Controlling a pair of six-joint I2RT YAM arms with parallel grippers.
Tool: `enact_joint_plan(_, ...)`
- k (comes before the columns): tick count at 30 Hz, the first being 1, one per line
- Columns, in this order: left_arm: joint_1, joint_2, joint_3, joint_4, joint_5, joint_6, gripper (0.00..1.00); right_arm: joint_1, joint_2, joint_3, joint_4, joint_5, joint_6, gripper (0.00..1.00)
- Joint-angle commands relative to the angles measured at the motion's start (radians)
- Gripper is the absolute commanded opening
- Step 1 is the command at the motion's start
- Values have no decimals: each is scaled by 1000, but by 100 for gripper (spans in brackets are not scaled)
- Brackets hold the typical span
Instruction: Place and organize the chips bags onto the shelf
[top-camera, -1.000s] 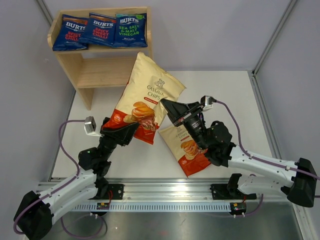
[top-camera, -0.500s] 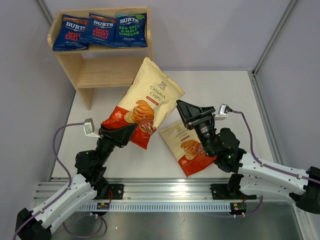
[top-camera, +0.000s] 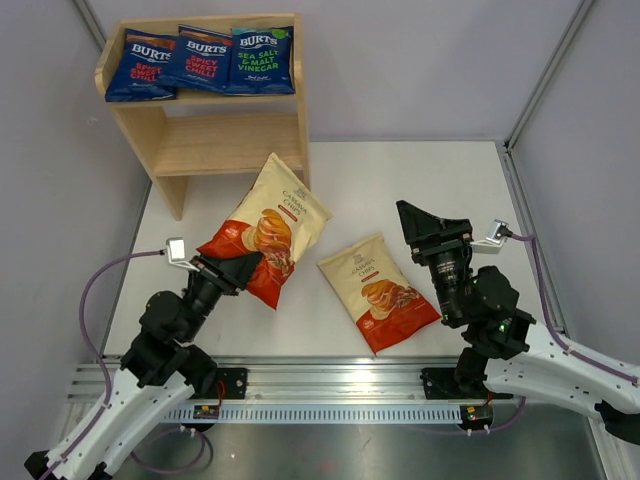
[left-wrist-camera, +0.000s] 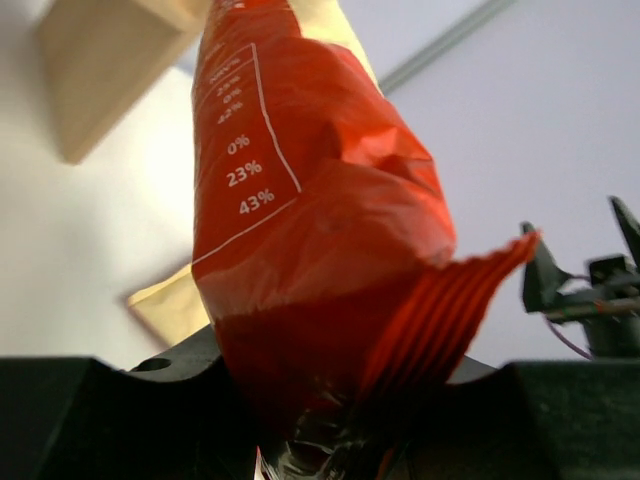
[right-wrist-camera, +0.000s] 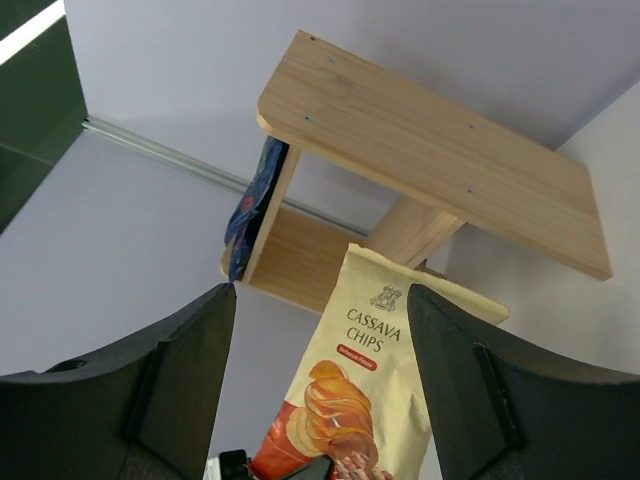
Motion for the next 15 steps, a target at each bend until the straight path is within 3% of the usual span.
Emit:
enact_joint_plan(1, 2, -10, 117, -178, -165, 8, 12, 4, 2, 42, -70, 81, -80, 78)
enact_joint_plan(15, 5, 202, 332, -71, -383, 76, 9, 4, -47, 51, -140, 73, -101, 80)
